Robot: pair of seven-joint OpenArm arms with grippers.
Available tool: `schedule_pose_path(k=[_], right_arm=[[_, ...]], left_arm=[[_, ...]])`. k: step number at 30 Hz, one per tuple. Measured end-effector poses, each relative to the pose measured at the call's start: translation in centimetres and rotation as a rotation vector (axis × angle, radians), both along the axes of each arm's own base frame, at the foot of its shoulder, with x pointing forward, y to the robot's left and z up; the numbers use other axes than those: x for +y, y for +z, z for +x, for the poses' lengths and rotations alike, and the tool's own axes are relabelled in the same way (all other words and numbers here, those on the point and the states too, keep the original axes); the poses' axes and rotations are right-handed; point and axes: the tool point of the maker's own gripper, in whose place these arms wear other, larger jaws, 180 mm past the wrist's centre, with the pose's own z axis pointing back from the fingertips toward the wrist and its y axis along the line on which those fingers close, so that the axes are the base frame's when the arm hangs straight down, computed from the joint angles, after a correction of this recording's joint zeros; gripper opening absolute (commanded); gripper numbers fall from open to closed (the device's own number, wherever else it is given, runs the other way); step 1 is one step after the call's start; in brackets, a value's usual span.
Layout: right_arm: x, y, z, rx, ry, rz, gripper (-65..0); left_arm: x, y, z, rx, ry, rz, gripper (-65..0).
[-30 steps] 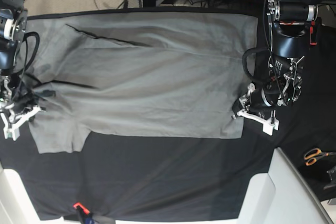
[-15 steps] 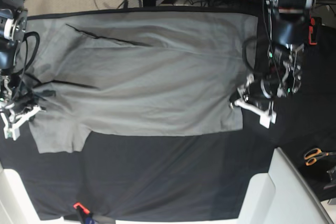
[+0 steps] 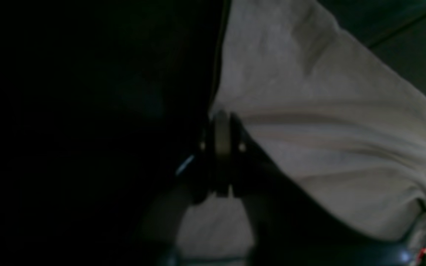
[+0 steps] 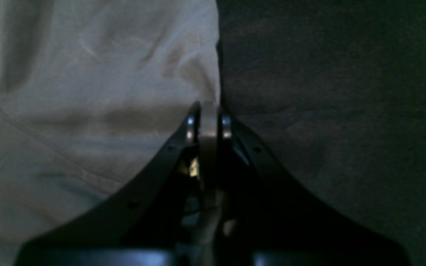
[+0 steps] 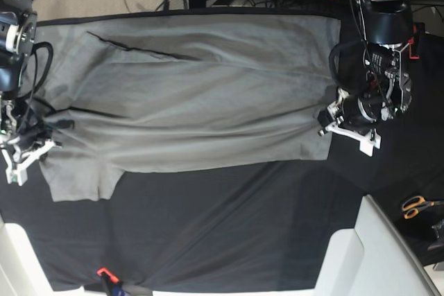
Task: Fold the T-shirt properly
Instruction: 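Fold the side edge inward with the left gripper toward the shirt center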
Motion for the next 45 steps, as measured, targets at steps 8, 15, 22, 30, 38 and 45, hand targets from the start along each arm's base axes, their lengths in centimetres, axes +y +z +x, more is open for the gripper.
schedule_pose_path(k=[8, 15, 22, 30, 38, 45], right_arm=[[0.0, -0.1, -0.1, 0.005, 0.002, -0.001, -64.8], [0.0, -0.1, -0.1, 0.006, 0.002, -0.001, -64.8], [0.0, -0.1, -0.1, 0.007, 0.002, -0.002, -64.8], [0.0, 0.0, 0.0, 0.003, 0.001, -0.001, -64.8], [0.0, -0.1, -0.1, 0.005, 0.001, -0.002, -64.8], [0.0, -0.1, -0.1, 0.004, 0.001, -0.001, -64.8]], left_arm=[[0.5, 2.7, 3.1, -0.07, -0.01, 0.031, -46.2], [0.8, 2.3, 4.8, -0.043, 0.027, 0.002, -36.4], [3.4, 1.6, 7.4, -0.038, 0.088, 0.081, -25.3], [1.4, 0.3, 9.6, -0.041, -0.047, 0.2, -25.2], [0.4, 0.0, 10.3, -0.073, -0.034, 0.198, -25.3], [-1.4, -0.4, 10.4, -0.095, -0.038, 0.179, -26.2]])
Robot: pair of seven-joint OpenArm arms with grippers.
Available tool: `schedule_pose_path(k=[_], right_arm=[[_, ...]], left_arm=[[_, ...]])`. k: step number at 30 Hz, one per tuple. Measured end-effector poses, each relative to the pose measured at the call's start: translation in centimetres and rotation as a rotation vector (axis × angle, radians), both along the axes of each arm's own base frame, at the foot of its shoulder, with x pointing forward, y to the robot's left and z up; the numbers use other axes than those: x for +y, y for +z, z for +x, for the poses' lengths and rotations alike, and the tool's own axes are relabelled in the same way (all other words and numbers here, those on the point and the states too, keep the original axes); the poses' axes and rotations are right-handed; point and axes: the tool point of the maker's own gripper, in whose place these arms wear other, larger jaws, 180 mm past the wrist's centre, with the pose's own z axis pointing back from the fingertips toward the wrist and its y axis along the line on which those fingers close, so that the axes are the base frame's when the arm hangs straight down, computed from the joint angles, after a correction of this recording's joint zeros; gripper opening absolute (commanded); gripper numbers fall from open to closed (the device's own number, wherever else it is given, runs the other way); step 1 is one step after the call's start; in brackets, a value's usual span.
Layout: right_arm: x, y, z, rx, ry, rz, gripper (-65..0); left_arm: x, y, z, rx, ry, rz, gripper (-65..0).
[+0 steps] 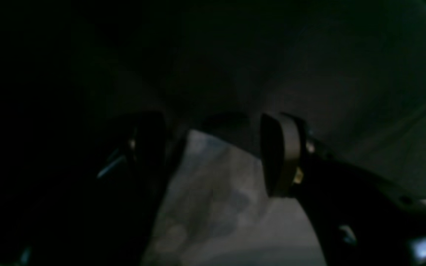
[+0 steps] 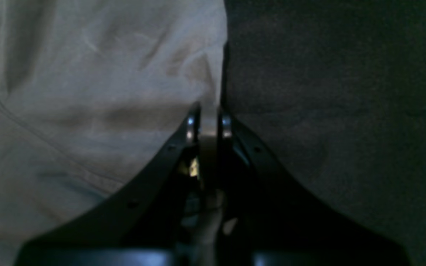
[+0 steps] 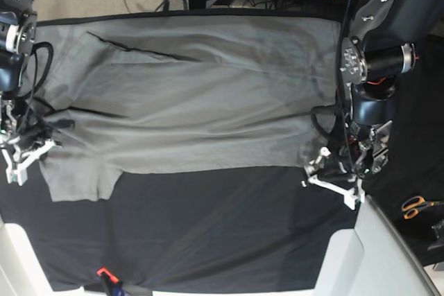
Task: Fold the T-shirt properly
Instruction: 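Fold the side edge inward with the left gripper toward the shirt center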
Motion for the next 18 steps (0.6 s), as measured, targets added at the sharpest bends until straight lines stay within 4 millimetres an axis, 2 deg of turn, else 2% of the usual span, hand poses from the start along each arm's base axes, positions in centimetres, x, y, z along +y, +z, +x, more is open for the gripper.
schedule_pose_path(k=[6, 7, 11, 15, 16, 18], right_arm=[[0.0, 0.0, 0.0, 0.0, 0.0, 0.001, -64.8], [0.0, 0.0, 0.0, -0.001, 0.0, 0.001, -64.8], [0.0, 0.0, 0.0, 0.0, 0.0, 0.0, -64.8], [0.0, 0.0, 0.0, 0.001, 0.0, -0.001, -64.8], [0.0, 0.0, 0.0, 0.001, 0.0, -0.001, -64.8], [0.0, 0.0, 0.0, 0.0, 0.0, 0.0, -64.8]], left_arm=[[-1.0, 0.1, -0.4, 0.008, -0.031, -0.023, -26.5], [-1.2, 0.1, -0.6, 0.002, -0.037, -0.023, -28.3], [-1.5, 0.0, -1.3, 0.037, -0.061, -0.03, -44.4], [-0.9, -0.2, -1.8, 0.051, -0.054, -0.026, -62.7], [-0.9, -0.3, -1.9, 0.056, -0.055, -0.027, -65.0], [-0.6, -0.3, -1.9, 0.055, -0.051, -0.027, -65.0]])
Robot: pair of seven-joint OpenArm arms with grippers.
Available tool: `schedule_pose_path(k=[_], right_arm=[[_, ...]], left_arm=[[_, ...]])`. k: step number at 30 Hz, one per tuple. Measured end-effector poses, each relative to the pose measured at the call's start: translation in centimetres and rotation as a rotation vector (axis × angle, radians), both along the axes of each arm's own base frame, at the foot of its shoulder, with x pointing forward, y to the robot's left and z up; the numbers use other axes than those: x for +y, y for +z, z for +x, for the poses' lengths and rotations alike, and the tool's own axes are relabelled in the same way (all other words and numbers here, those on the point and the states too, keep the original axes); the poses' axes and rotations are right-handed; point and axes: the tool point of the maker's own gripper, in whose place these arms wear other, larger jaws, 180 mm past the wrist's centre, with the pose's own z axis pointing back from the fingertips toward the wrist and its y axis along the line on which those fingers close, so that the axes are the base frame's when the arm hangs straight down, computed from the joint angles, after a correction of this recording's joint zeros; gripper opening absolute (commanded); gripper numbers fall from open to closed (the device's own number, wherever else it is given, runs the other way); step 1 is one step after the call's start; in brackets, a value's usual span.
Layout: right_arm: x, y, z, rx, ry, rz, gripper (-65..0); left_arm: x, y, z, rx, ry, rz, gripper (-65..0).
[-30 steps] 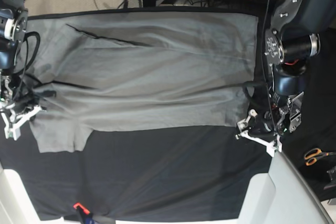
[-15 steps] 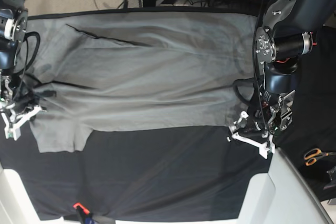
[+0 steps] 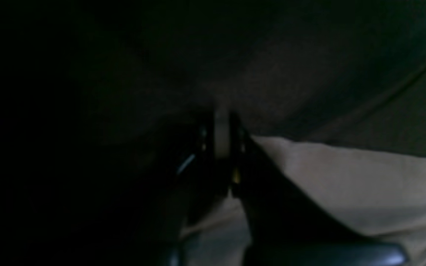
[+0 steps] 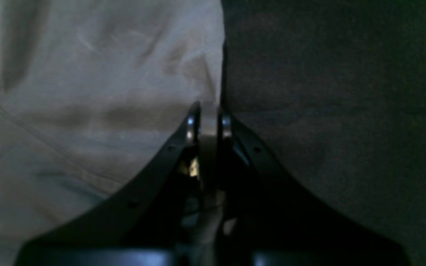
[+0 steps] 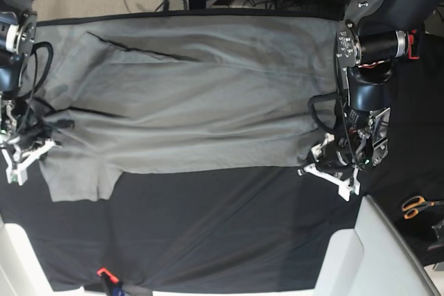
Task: Fold the T-shirt properly
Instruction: 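Fold the side edge inward with the left gripper toward the shirt center, then hold the shirt's hem edge with both grippers and drag it toward the collar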
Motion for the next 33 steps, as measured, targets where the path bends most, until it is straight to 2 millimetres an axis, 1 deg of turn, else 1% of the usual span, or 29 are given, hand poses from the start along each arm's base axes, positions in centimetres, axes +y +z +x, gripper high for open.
schedule_pose_path(k=[4, 8, 12, 15, 17, 19, 22, 24, 28, 30, 33], right_arm=[[0.0, 0.0, 0.0, 0.0, 0.0, -0.001, -64.8], [0.3, -0.1, 0.0, -0.001, 0.001, 0.004, -64.8], [1.0, -0.3, 0.2, -0.004, 0.004, 0.015, -64.8], [1.1, -0.2, 0.2, -0.006, 0.007, 0.016, -64.8], [1.0, 0.2, 0.6, -0.018, 0.01, 0.006, -64.8], [1.2, 1.2, 1.6, -0.054, 0.019, -0.002, -64.8], [1.4, 2.9, 3.0, -0.117, 0.028, -0.016, -64.8], [1.4, 3.1, 3.1, -0.12, 0.031, -0.016, -64.8], [1.3, 3.3, 3.1, -0.124, 0.035, -0.025, -64.8], [1.3, 4.0, 3.6, -0.142, 0.038, -0.031, -64.8], [1.4, 4.3, 3.9, -0.154, 0.04, -0.033, -64.8]], left_arm=[[0.2, 0.0, -0.1, 0.005, 0.001, 0.001, -65.0], [0.9, 0.2, -0.1, 0.012, -0.008, 0.015, -65.0], [1.7, 1.2, -0.1, 0.014, -0.016, 0.057, -65.0], [2.5, 2.1, -0.1, 0.023, -0.025, 0.073, -65.0], [2.7, 3.3, 0.8, -0.015, -0.029, 0.087, -65.0], [2.6, 4.1, 1.6, -0.042, -0.033, 0.089, -65.0], [2.3, 4.2, 1.7, -0.047, -0.039, 0.084, -65.0], [2.4, 4.1, 1.5, -0.042, -0.036, 0.087, -65.0], [2.3, 4.5, 2.0, -0.055, -0.031, 0.081, -65.0], [2.4, 5.2, 2.5, -0.075, -0.031, 0.084, -65.0], [2.5, 6.7, 3.6, -0.118, -0.033, 0.093, -65.0]])
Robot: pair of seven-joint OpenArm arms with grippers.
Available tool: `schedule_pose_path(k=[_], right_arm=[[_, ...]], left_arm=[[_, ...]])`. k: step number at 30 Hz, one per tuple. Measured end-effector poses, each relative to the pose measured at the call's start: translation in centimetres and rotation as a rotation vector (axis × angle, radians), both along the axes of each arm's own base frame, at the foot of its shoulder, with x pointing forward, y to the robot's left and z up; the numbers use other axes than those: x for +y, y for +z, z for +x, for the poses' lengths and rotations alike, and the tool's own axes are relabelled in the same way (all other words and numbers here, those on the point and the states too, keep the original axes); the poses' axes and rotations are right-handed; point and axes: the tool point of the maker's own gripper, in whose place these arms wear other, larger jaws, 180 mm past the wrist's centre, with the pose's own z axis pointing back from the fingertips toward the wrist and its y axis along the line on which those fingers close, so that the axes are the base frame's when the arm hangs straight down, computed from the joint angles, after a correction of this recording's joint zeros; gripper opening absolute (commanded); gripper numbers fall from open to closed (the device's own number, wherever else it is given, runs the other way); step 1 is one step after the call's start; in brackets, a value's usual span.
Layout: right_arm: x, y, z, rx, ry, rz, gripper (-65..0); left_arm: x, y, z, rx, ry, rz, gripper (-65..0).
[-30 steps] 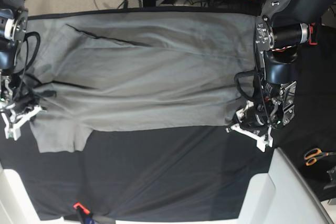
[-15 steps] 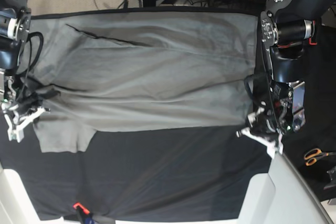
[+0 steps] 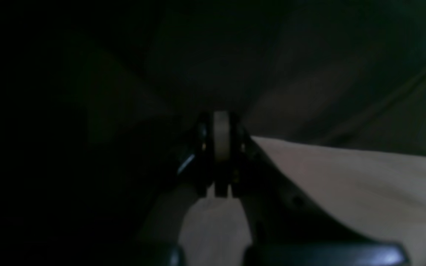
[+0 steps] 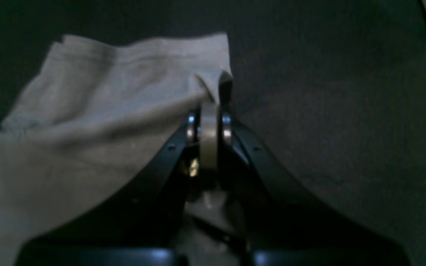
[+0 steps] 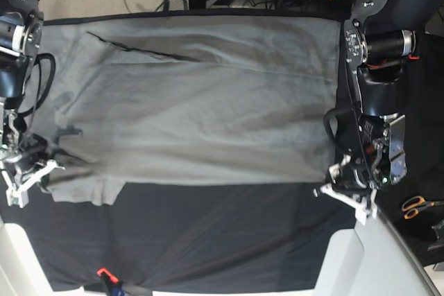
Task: Fold the T-shirt properly
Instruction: 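Hold the shirt's hem edge with both grippers and drag it toward the collar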
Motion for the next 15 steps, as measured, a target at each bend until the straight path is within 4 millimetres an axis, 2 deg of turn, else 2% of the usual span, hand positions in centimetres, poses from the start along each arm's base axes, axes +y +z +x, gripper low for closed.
schedule_pose_path(k=[9, 15], right_arm=[[0.0, 1.2, 0.8, -0.063, 0.002, -0.007, -64.8], [0.0, 1.3, 1.0, -0.068, 0.004, -0.009, -64.8]], left_arm=[[-0.5, 2.2, 1.2, -0.033, -0.02, 0.003, -65.0], [-0.4, 2.1, 1.1, -0.034, -0.022, 0.005, -65.0]])
